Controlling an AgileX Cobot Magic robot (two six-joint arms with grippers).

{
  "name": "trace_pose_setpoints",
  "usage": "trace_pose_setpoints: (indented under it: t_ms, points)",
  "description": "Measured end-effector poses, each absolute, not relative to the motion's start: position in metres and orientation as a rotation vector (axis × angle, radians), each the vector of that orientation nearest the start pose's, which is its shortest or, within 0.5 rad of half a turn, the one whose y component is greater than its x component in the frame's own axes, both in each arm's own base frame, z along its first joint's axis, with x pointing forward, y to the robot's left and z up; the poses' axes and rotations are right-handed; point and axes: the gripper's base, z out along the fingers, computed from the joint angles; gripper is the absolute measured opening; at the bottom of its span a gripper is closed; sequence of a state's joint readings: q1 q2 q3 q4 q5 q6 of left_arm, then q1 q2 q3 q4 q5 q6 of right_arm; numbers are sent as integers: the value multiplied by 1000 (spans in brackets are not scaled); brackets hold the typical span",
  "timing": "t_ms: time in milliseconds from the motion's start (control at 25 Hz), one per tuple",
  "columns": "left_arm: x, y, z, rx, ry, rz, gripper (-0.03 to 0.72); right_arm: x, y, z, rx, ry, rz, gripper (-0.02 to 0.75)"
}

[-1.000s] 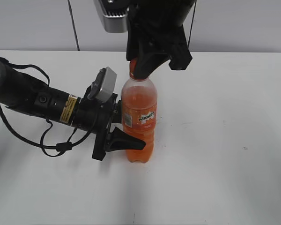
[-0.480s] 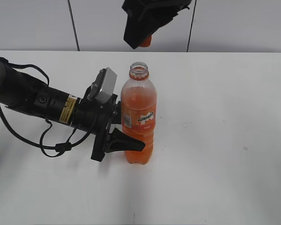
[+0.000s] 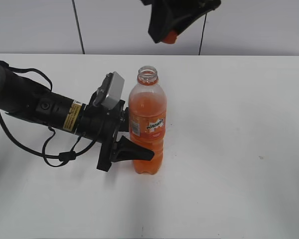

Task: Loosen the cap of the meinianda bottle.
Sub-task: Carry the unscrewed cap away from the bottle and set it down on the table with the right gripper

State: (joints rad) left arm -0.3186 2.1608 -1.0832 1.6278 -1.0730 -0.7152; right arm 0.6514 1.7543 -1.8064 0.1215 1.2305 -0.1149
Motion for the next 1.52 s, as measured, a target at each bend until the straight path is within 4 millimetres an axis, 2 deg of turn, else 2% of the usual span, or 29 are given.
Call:
trace_pose_setpoints:
  t_ms: [120, 360, 560, 720, 1040, 1280, 1520]
  points:
    - [322, -190, 100, 1552, 1540, -1044, 404, 311, 213, 369, -873, 2541, 314, 270]
    - [322, -190, 100, 1552, 1540, -1045, 404, 344, 143, 352, -605, 2667, 231, 270]
    - [322, -190, 100, 1552, 1540, -1045, 404, 345, 84, 330, -410, 2767, 151, 270]
    - [322, -190, 100, 1547, 1540, -1045, 404, 338, 55, 303, -305, 2810, 110, 270]
    - [329, -191, 101, 1517, 1510, -959, 404, 321, 48, 230, -265, 2822, 87, 270]
    - [332, -191, 101, 1496, 1508, -916, 404, 316, 46, 198, -213, 2722, 83, 270]
    - [333, -191, 101, 1489, 1510, -912, 404, 329, 47, 160, -214, 2738, 67, 270]
